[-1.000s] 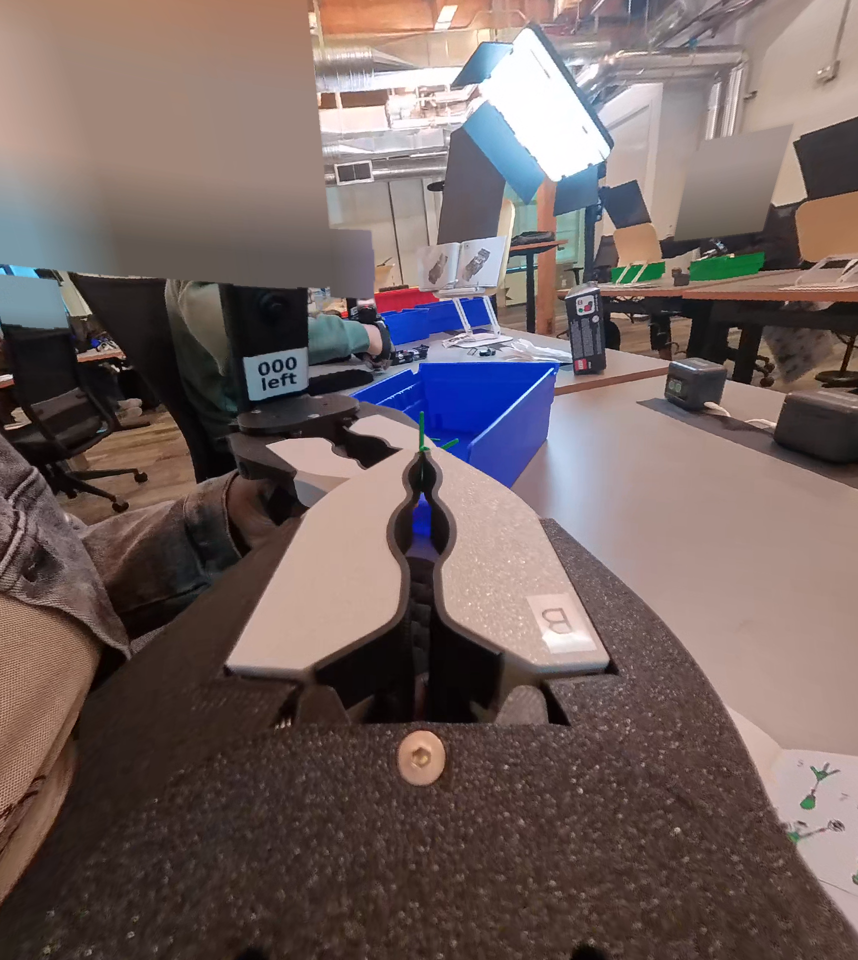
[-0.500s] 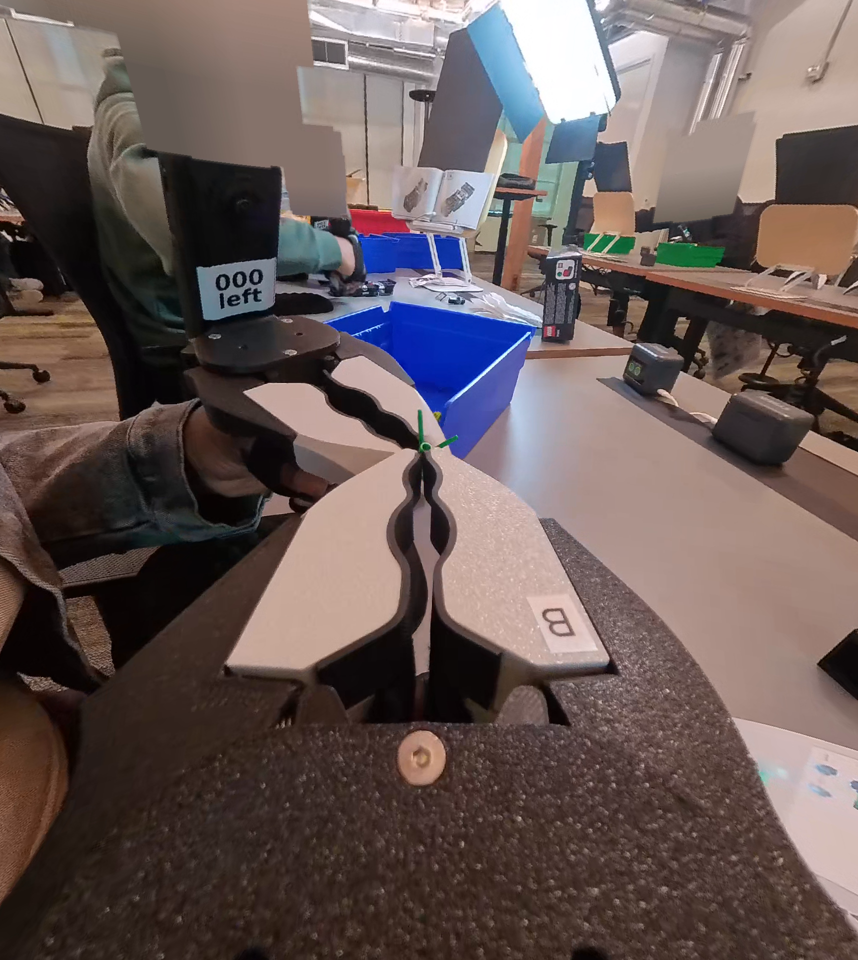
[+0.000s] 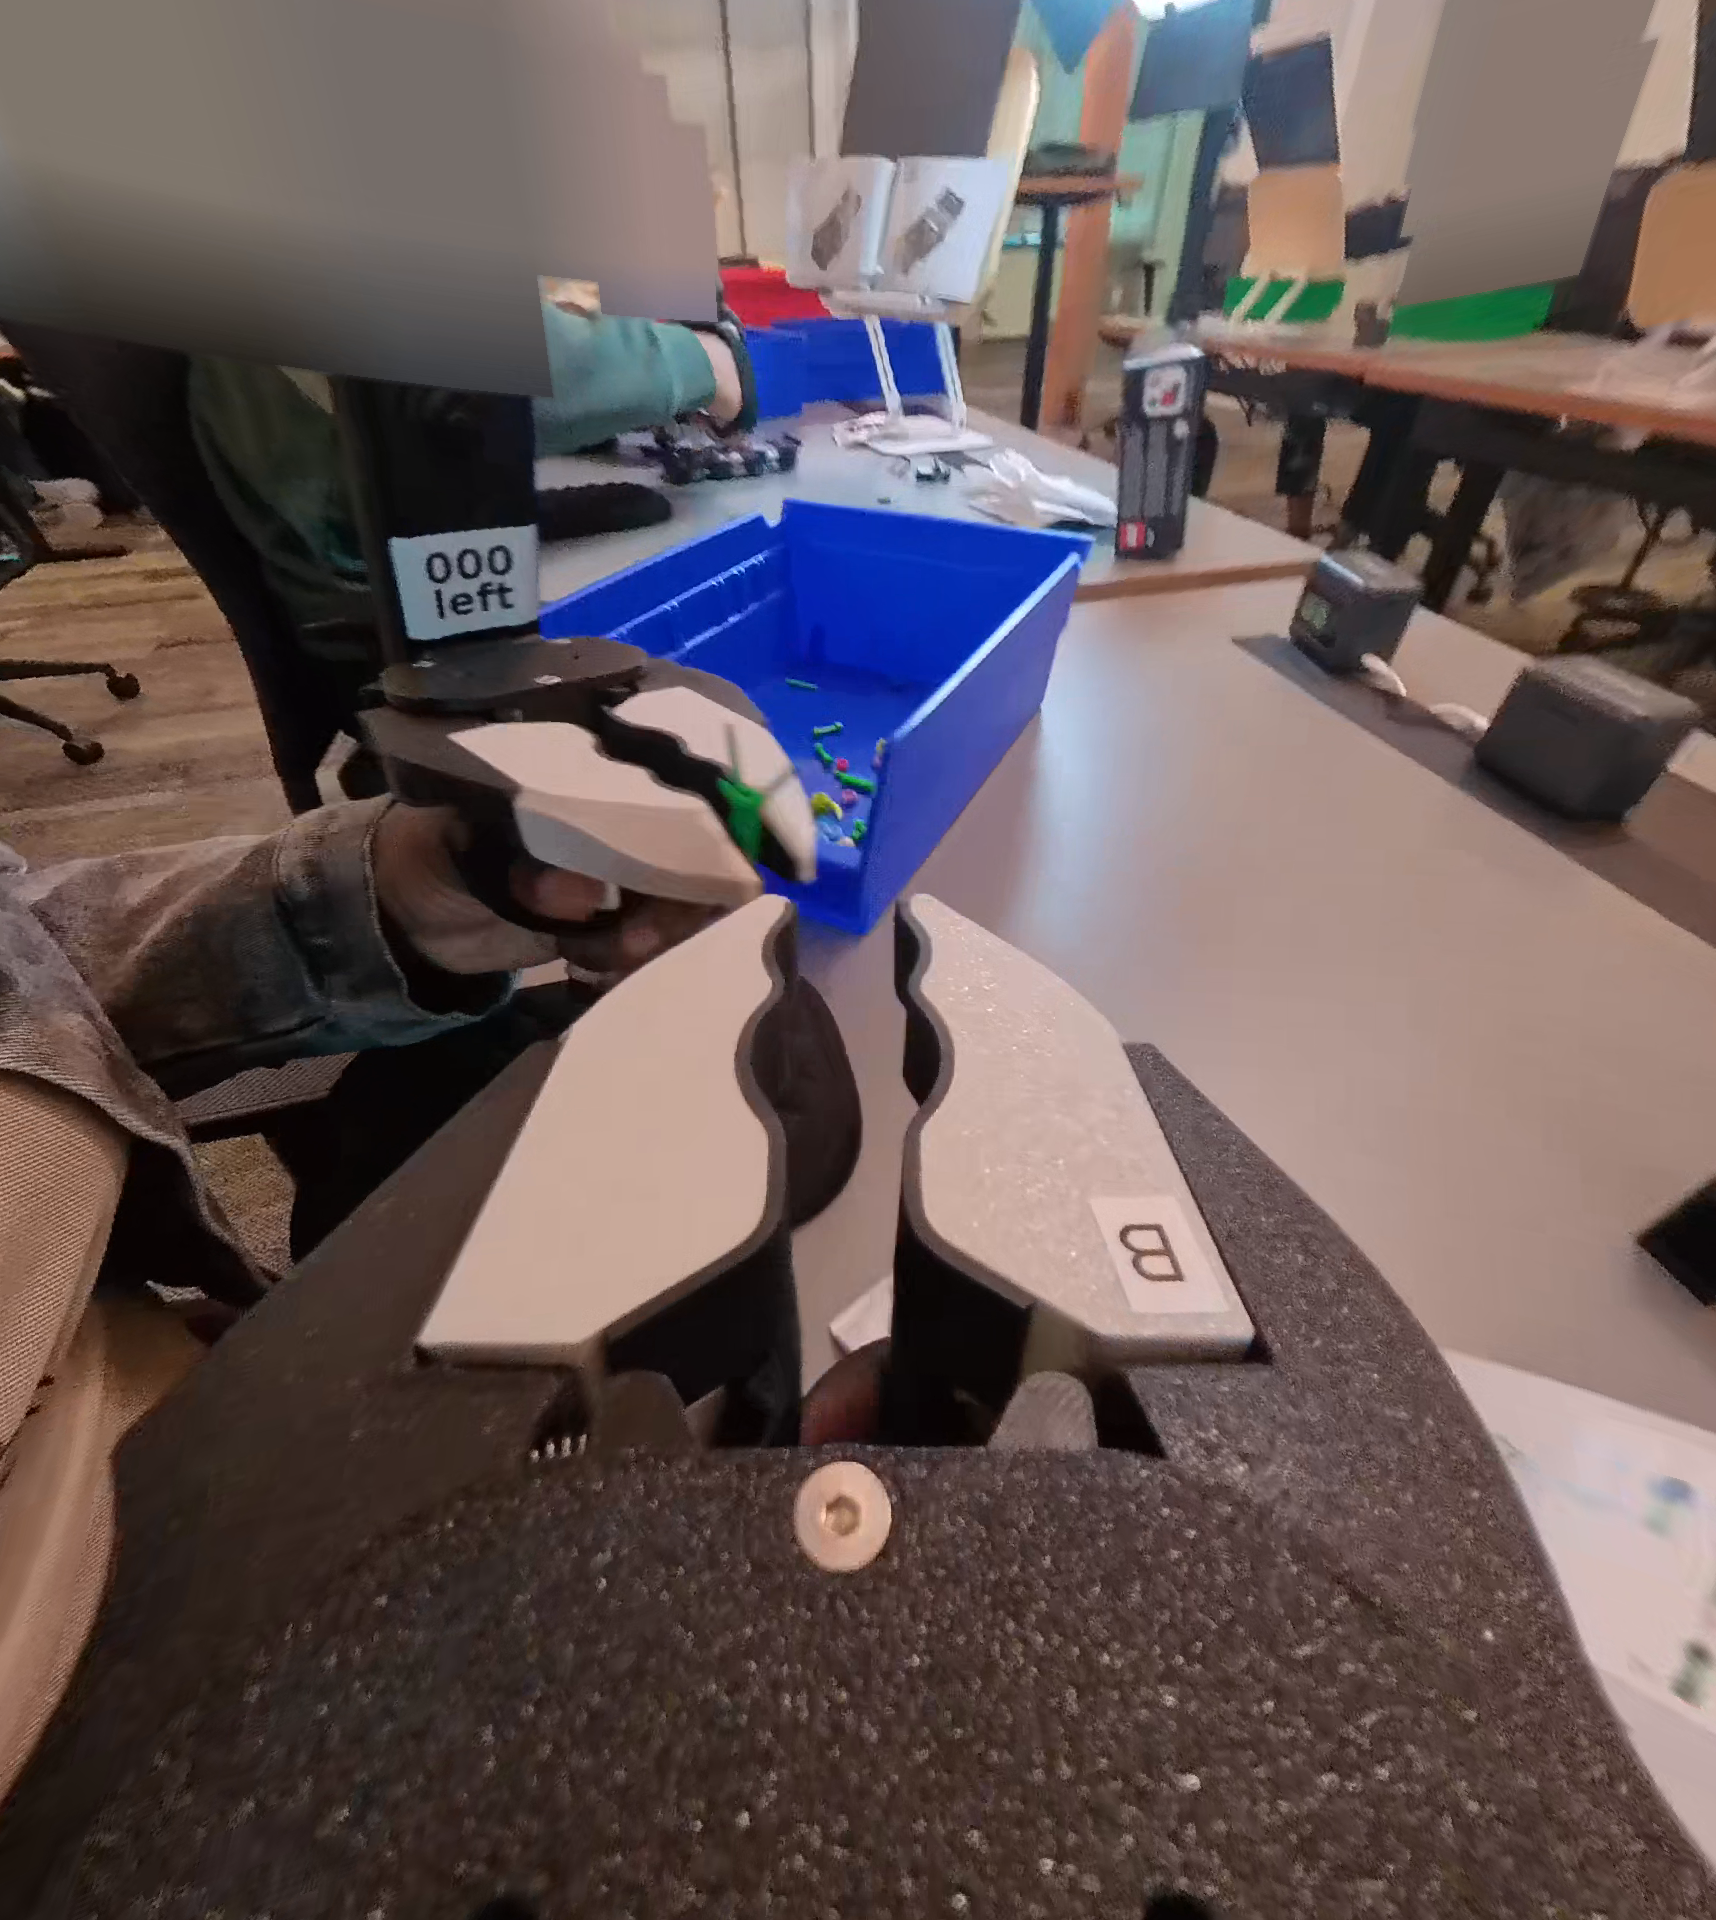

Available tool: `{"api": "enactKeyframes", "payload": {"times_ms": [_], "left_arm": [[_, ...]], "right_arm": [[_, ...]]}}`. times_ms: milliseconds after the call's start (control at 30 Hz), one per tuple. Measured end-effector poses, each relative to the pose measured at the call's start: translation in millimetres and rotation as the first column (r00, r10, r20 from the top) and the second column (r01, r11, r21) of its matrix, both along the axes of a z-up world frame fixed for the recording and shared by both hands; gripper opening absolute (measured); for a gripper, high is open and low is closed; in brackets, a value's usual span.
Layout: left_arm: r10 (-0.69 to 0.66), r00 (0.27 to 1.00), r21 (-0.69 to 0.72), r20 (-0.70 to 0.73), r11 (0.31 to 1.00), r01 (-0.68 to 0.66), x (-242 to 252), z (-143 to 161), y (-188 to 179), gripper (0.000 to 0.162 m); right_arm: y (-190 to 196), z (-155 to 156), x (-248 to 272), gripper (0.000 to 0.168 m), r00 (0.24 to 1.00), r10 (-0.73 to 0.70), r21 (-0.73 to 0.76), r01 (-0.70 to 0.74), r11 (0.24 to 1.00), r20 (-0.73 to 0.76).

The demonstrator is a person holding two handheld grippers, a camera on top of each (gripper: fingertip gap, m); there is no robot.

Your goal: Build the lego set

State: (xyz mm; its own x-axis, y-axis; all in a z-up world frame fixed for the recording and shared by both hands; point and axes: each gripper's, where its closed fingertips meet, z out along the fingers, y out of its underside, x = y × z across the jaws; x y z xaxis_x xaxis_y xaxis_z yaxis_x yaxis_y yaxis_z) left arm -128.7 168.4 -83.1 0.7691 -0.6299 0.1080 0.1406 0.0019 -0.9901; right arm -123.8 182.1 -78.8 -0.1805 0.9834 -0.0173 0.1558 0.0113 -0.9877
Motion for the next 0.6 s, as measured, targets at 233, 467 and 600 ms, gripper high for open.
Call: {"api": "enactKeyframes", "payload": {"times_ms": [233, 467, 600], "left_arm": [[-0.067, 0.99, 0.115, 0.123, 0.992, 0.053, -3.6, 11.0, -16.1, 0.007], [-0.068, 0.991, 0.114, 0.119, 0.992, 0.055, -5.9, -0.8, -14.7, 0.008], [-0.062, 0.994, 0.112, 0.094, 0.992, 0.051, -5.0, -4.1, -14.1, 0.008]], "right_arm": [[36.7, -18.5, 11.0, 0.02, 0.965, -0.099, 0.027, 0.095, 0.995, 0.242], [58.4, -53.4, 9.8, 0.027, 0.889, -0.163, 0.0, 0.18, 0.984, 0.428], [67.2, -72.1, 19.7, 0.011, 0.839, -0.196, 0.063, 0.191, 0.98, 0.507]]}}
